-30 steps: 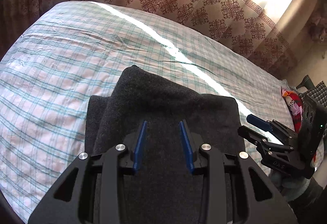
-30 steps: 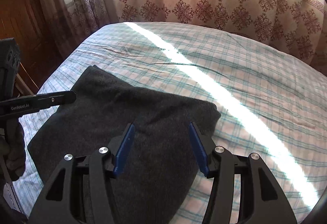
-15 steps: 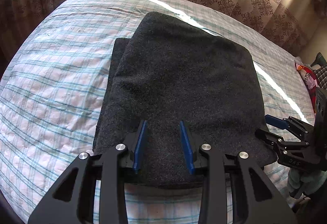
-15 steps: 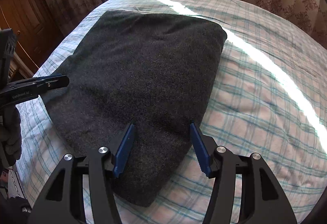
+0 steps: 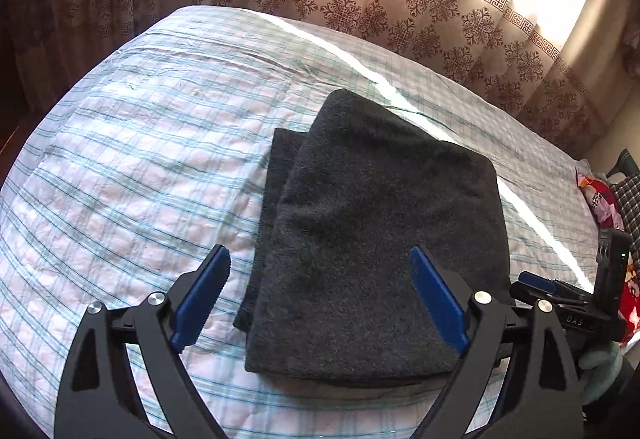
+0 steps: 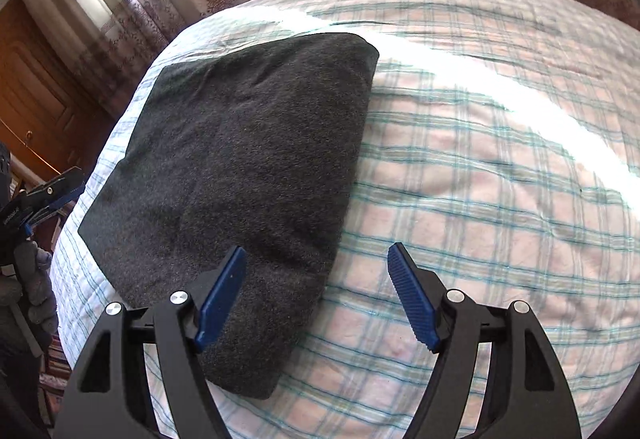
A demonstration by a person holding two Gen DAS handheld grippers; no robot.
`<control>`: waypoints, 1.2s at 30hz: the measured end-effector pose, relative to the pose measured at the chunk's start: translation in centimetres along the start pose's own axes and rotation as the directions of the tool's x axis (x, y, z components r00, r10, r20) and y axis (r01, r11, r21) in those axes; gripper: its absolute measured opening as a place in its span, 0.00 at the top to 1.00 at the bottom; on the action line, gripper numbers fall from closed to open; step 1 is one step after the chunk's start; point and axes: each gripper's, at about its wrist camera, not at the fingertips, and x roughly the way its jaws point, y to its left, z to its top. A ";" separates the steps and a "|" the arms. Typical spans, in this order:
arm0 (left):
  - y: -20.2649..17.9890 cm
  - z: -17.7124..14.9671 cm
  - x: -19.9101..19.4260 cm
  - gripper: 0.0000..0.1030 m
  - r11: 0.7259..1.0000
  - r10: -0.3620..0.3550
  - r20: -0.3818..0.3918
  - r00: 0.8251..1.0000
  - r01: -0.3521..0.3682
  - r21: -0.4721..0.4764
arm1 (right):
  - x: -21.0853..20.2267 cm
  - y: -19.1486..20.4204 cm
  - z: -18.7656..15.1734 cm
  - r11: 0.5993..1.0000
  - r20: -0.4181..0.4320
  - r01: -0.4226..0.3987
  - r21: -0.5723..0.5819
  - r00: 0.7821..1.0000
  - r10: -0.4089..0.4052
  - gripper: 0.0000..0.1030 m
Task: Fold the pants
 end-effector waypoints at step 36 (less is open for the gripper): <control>3.2 -1.9 7.2 0.54 0.915 -0.379 -0.156 0.912 0.345 -0.209 | 6.3 2.6 5.8 0.970 -0.050 -0.241 0.022 0.969 0.241 0.57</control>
